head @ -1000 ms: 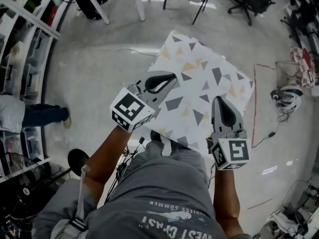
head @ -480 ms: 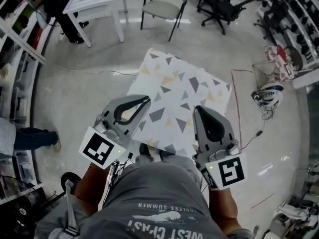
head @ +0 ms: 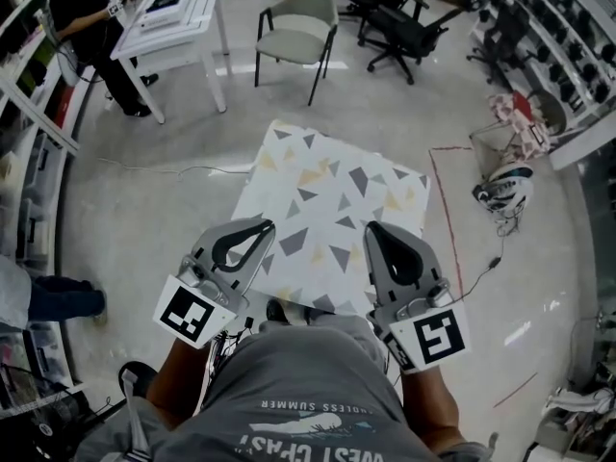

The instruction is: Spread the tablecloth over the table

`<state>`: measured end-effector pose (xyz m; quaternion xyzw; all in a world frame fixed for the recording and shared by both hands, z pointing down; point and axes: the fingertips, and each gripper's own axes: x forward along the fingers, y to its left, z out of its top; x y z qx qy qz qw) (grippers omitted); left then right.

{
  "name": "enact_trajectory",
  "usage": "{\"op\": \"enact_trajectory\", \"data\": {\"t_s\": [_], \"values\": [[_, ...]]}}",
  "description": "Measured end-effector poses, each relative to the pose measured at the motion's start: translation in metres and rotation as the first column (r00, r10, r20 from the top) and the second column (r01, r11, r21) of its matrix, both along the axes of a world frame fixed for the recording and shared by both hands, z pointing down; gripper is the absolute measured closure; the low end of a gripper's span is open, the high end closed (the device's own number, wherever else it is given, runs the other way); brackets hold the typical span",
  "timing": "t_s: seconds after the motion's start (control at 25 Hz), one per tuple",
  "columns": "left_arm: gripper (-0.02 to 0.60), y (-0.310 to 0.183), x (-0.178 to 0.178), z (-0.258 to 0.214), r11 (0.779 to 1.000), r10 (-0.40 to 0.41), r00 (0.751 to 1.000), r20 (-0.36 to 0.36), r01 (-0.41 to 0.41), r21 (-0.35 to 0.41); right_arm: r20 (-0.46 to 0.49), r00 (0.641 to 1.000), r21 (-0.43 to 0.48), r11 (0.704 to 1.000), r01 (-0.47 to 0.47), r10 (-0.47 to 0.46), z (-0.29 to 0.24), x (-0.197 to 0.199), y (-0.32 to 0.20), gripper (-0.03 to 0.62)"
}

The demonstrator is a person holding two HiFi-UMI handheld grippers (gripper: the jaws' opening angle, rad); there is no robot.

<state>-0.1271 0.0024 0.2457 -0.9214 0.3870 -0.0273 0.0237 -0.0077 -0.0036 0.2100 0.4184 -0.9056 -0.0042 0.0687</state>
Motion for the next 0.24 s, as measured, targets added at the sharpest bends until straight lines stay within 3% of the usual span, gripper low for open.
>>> {"op": "enact_trajectory", "data": {"t_s": [0.24], "values": [[0.58,0.008,-0.002,0.0049,1.0,-0.001,1.0,0.008,0.001,-0.002,0.018,1.0,0.006,1.0,-0.01,0.009,-0.0028,-0.0022,0.0051,0.585]]}}
